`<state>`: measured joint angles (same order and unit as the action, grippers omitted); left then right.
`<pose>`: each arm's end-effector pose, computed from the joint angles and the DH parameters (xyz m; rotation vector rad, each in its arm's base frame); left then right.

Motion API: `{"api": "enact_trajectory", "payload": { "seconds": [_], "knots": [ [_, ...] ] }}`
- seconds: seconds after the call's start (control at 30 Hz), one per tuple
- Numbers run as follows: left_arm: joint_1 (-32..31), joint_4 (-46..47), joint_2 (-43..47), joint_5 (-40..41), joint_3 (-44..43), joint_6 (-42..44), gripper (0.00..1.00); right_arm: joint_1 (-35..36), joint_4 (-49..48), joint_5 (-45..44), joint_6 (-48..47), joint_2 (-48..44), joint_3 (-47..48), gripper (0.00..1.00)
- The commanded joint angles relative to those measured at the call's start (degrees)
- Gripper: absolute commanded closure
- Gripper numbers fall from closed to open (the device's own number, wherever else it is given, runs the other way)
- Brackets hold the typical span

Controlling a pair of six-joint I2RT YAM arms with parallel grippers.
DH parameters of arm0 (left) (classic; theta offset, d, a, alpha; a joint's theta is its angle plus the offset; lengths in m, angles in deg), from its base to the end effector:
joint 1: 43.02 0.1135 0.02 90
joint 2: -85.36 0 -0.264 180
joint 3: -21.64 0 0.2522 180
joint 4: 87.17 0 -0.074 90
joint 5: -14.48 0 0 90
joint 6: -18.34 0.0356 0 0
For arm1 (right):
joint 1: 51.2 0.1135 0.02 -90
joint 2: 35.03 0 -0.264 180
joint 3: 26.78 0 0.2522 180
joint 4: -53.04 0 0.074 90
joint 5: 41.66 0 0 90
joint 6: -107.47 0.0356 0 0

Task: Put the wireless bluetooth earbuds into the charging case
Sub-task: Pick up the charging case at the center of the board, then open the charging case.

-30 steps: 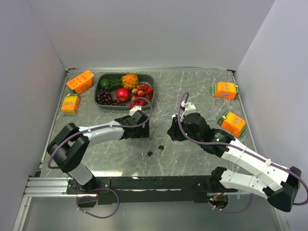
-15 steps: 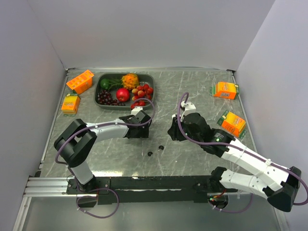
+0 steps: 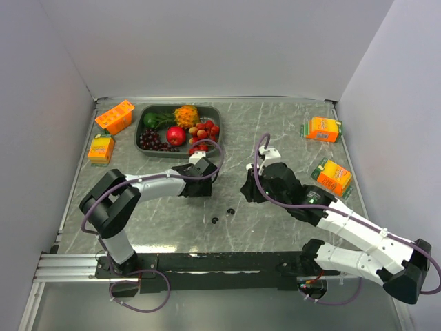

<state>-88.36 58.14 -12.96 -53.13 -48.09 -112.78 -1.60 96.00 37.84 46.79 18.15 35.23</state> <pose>0.2400 -0.2236 0.1585 -0.0258 2.5431 -0.0469 0.1354 0.1490 0.3024 -0.2836 2.1981 0.5890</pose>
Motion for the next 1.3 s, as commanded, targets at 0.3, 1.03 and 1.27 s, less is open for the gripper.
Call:
{"api": "enact_trajectory", "payload": {
  "seconds": [0.3,1.03,1.27],
  "knots": [
    [-1.9,17.7,24.3,-4.5,16.5,6.2,0.99,-0.3,1.9,0.4,0.7,-1.6,6.8,0.53],
    [-16.0,72.3,52.8,-17.7,49.2,40.2,0.99,-0.8,3.4,22.5,-3.7,8.6,15.1,0.22],
    [-19.3,70.1,49.5,-15.3,46.4,45.4,0.99,0.0,1.6,24.4,-3.5,10.9,15.1,0.18]
  ]
}}
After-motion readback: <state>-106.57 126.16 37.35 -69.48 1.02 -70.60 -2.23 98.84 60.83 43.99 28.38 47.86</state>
